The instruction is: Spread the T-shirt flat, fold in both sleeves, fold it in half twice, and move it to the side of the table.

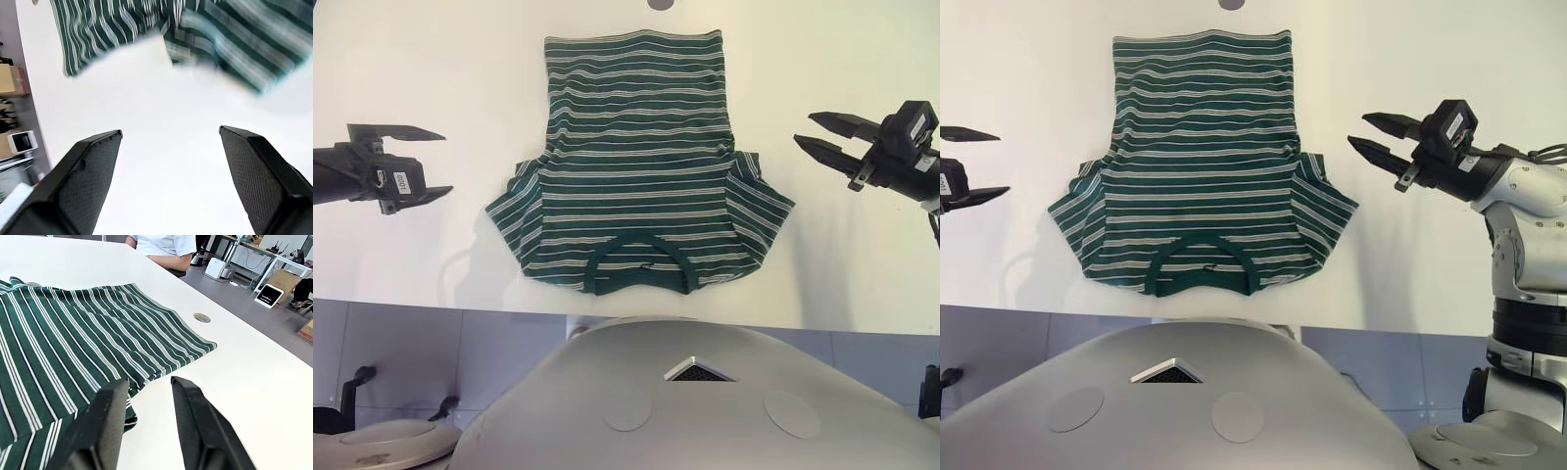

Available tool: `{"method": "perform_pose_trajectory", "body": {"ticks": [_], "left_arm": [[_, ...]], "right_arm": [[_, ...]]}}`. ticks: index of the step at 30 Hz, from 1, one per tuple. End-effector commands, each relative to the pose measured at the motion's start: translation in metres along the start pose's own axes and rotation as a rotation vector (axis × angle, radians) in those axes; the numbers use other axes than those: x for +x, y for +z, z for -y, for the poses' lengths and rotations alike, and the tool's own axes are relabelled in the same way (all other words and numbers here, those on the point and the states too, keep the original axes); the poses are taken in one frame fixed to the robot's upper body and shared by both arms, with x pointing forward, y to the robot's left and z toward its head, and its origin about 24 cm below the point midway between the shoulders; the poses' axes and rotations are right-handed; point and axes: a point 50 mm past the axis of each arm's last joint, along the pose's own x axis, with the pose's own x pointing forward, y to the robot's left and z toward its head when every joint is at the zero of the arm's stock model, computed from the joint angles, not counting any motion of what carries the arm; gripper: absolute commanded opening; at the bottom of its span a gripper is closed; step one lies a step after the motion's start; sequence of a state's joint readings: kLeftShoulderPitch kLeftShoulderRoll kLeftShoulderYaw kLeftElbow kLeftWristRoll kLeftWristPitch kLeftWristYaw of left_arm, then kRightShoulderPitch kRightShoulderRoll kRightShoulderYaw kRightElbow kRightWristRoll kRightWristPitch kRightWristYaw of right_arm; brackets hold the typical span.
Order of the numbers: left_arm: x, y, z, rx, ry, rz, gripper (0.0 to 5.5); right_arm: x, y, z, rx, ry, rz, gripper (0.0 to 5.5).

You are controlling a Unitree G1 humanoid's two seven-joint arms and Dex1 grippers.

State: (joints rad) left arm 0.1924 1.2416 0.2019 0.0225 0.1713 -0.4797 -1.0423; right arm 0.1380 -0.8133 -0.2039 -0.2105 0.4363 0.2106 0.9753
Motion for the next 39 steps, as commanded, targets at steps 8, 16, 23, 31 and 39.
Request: {"method": "perform_pose_trajectory", "body": {"ticks": [8, 16, 23, 31, 39], "left_arm": [[0.043, 0.017, 0.064, 0.005, -0.075, 0.113, 3.64], [0.049, 0.029, 0.074, -0.013, -0.134, 0.200, 2.67], [0.051, 0.017, 0.075, 0.020, -0.151, 0.134, 1.11], [0.053, 0.030, 0.069, 0.065, -0.131, 0.183, 0.04], [0.050, 0.032, 0.049, 0.008, -0.043, 0.187, 0.04]], "right_arm": [[-0.001, -0.010, -0.007, 0.011, -0.023, -0.051, 1.63], [0.001, -0.014, -0.008, 0.016, -0.020, -0.061, 1.63], [0.001, -0.019, -0.009, 0.024, -0.018, -0.070, 1.63], [0.003, -0.020, -0.009, 0.024, -0.012, -0.067, 1.63], [0.002, -0.022, -0.007, 0.023, -0.011, -0.069, 1.63]]}}
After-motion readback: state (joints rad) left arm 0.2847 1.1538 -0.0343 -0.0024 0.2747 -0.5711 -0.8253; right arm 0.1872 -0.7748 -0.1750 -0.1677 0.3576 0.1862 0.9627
